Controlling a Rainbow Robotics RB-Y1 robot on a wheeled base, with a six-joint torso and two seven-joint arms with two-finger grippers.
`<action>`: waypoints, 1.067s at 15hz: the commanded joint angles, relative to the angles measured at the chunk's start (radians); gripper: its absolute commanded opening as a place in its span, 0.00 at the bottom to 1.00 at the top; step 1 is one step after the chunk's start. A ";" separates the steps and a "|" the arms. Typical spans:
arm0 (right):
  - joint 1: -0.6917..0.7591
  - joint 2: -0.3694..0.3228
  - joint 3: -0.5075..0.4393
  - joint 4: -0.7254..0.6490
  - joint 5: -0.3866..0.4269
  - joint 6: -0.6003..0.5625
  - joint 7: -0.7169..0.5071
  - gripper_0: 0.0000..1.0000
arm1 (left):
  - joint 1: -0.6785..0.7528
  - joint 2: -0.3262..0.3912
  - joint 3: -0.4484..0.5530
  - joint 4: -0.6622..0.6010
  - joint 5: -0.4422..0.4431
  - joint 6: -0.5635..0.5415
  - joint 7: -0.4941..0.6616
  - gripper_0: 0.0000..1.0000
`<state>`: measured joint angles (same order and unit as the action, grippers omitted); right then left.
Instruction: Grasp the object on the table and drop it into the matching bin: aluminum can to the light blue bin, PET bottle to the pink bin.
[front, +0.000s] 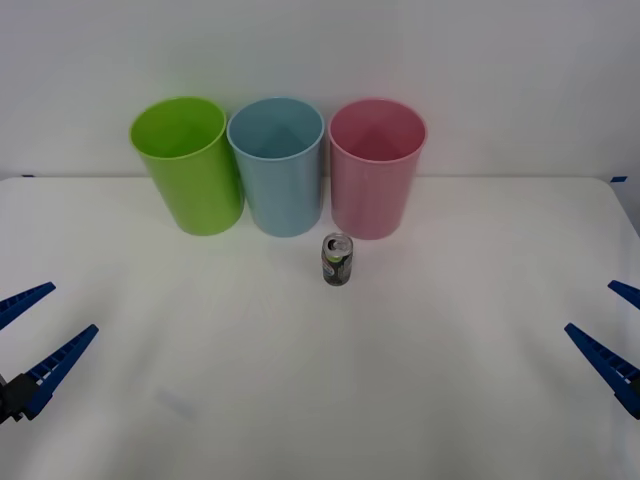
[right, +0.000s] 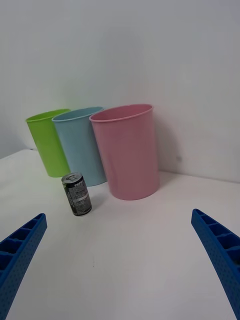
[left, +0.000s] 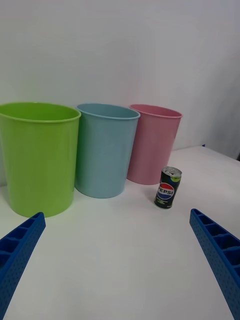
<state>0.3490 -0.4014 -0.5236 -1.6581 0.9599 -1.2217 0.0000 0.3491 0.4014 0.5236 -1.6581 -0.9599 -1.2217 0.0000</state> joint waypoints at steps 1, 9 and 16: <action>0.000 0.000 0.000 0.000 0.000 0.000 0.000 1.00 | 0.000 0.000 0.000 0.000 0.000 0.000 0.000 1.00; -0.024 0.006 0.048 -0.025 0.051 -0.001 0.005 1.00 | 0.000 0.000 0.000 0.000 0.000 0.000 0.000 1.00; -0.140 0.006 0.198 0.084 0.079 0.031 0.058 1.00 | 0.000 0.000 0.000 0.000 0.000 0.000 0.000 1.00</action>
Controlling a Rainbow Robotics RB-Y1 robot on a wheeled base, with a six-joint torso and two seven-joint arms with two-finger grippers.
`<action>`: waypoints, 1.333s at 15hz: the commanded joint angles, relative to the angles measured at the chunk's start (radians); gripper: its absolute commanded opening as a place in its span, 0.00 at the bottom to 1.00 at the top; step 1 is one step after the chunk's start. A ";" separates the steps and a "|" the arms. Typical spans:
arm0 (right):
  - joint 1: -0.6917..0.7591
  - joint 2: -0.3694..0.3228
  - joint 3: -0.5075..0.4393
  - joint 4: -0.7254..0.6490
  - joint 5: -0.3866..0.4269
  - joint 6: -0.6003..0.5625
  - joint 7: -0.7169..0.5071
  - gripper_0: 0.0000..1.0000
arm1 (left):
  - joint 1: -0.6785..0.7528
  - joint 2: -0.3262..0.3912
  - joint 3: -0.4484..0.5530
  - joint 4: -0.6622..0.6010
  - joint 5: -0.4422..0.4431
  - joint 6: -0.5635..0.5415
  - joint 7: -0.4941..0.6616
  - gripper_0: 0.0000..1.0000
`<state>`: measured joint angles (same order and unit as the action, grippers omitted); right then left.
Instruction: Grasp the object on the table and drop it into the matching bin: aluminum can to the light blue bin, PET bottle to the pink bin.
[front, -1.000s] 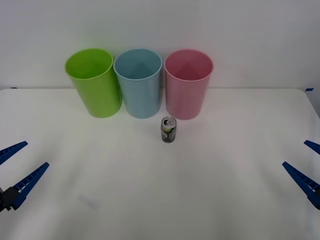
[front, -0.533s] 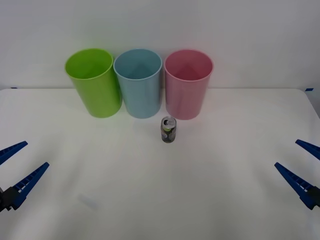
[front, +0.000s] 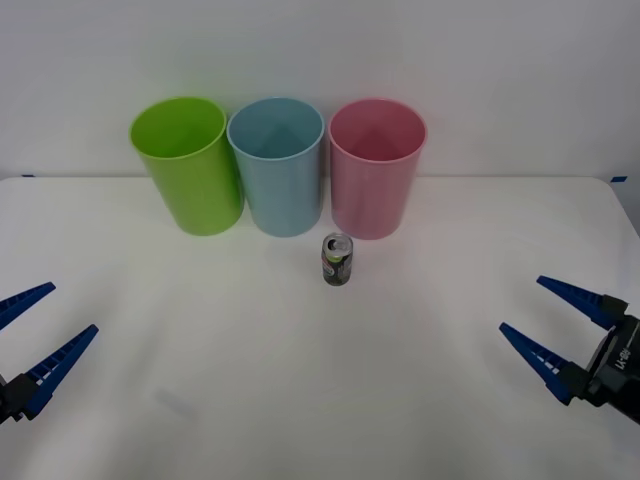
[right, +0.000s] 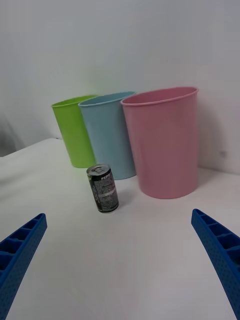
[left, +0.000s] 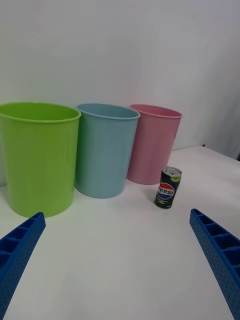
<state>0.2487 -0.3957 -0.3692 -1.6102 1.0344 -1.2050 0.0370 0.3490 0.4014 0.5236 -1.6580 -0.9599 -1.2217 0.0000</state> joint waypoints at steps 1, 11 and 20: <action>-0.058 0.001 0.064 0.052 0.012 0.022 0.032 1.00 | 0.000 0.000 0.000 0.000 0.000 0.000 0.000 1.00; -0.261 0.181 0.131 0.158 0.236 0.088 0.118 1.00 | 0.000 0.000 0.000 0.000 0.000 0.000 0.000 1.00; -0.430 0.187 0.211 0.340 0.294 0.127 0.192 1.00 | 0.000 0.000 0.000 0.000 0.000 0.000 0.000 1.00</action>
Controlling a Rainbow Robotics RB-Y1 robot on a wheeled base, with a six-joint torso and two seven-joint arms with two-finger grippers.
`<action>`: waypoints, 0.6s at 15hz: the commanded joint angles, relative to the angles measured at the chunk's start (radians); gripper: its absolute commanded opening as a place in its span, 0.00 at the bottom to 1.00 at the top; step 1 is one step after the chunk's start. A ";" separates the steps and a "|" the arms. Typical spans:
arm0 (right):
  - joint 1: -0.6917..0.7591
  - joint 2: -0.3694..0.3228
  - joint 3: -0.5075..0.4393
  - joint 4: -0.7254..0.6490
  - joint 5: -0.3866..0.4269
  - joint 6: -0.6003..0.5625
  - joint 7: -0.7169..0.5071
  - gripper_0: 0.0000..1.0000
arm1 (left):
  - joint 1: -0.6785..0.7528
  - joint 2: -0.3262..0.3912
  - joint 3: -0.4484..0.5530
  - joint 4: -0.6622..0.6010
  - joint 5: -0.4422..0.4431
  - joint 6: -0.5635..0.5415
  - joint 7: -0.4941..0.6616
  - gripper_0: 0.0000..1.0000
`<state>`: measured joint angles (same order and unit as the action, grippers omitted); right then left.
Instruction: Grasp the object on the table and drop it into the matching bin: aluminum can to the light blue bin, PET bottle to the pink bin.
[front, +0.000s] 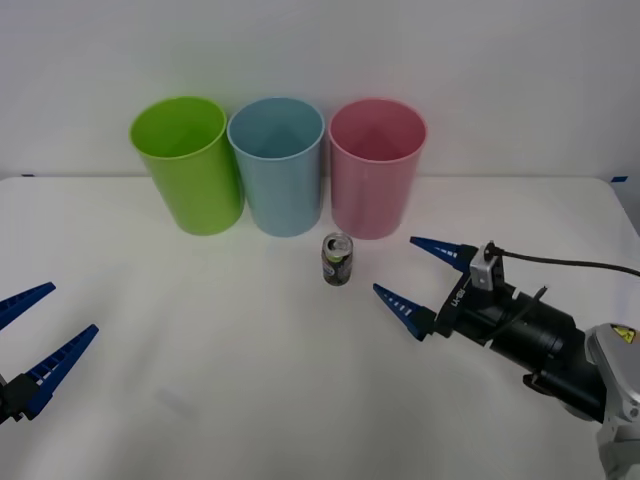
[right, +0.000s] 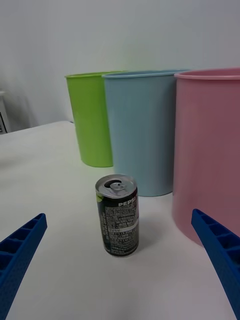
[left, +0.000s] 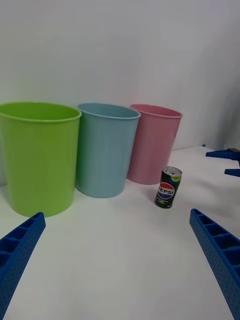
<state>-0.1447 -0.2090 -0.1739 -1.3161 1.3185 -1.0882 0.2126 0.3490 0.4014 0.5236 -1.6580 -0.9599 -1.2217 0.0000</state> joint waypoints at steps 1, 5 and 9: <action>-0.053 0.002 0.024 0.069 0.015 0.019 0.024 1.00 | 0.000 0.000 0.000 0.000 0.000 0.000 0.000 1.00; -0.085 0.000 0.068 0.120 0.024 0.088 0.062 1.00 | 0.000 0.000 0.000 0.000 0.000 0.000 0.000 1.00; -0.087 0.000 0.134 0.121 0.024 0.179 0.091 1.00 | 0.000 0.000 0.000 0.000 0.000 0.000 0.000 1.00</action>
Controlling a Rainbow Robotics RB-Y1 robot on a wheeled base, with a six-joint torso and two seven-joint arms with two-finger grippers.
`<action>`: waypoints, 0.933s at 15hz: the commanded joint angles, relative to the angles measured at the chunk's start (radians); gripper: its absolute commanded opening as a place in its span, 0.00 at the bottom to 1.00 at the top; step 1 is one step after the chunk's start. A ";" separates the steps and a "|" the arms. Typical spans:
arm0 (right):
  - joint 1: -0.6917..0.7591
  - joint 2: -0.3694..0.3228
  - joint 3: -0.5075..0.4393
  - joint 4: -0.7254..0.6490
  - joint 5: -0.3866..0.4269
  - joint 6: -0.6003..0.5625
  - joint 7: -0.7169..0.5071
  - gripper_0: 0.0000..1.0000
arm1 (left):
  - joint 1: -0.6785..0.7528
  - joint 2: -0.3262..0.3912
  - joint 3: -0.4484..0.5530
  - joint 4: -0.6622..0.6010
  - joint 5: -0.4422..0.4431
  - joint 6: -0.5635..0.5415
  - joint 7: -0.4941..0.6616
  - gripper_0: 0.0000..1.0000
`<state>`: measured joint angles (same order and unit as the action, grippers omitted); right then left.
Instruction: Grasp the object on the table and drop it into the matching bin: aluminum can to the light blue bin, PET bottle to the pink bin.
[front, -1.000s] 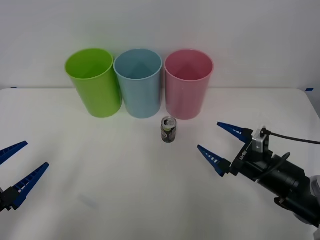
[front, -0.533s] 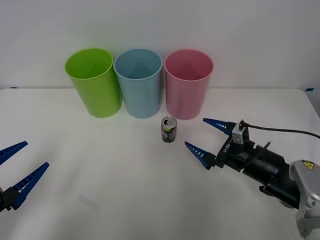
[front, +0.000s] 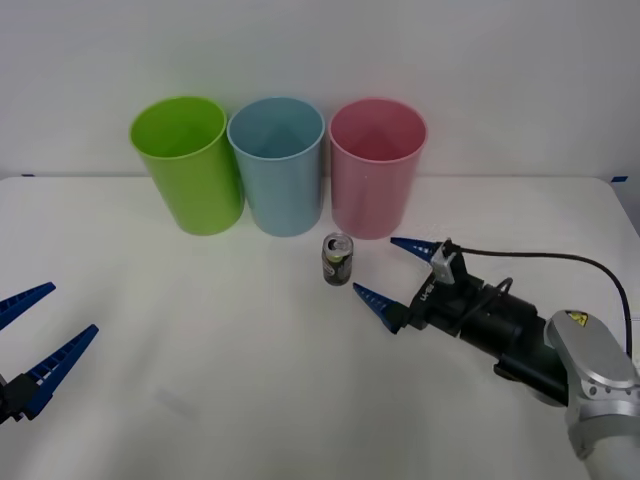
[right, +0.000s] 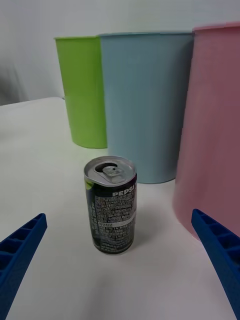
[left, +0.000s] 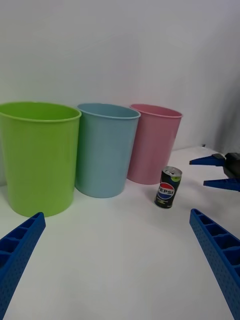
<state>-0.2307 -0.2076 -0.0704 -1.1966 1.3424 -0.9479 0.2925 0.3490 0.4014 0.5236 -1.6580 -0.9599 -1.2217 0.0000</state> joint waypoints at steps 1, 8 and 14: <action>-0.009 -0.001 0.041 0.019 0.000 0.046 0.017 1.00 | 0.000 0.000 0.000 0.000 0.000 0.000 0.000 1.00; -0.079 0.034 0.092 0.124 0.003 0.152 0.073 1.00 | 0.000 0.000 0.000 0.000 0.000 0.000 0.000 1.00; -0.165 0.097 0.063 0.250 0.061 0.195 0.099 1.00 | 0.000 0.000 0.000 0.000 0.000 0.000 0.000 1.00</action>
<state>-0.3878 -0.1153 -0.0074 -0.9556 1.4002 -0.7632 0.3887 0.3490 0.4014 0.5236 -1.6580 -0.9599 -1.2217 0.0000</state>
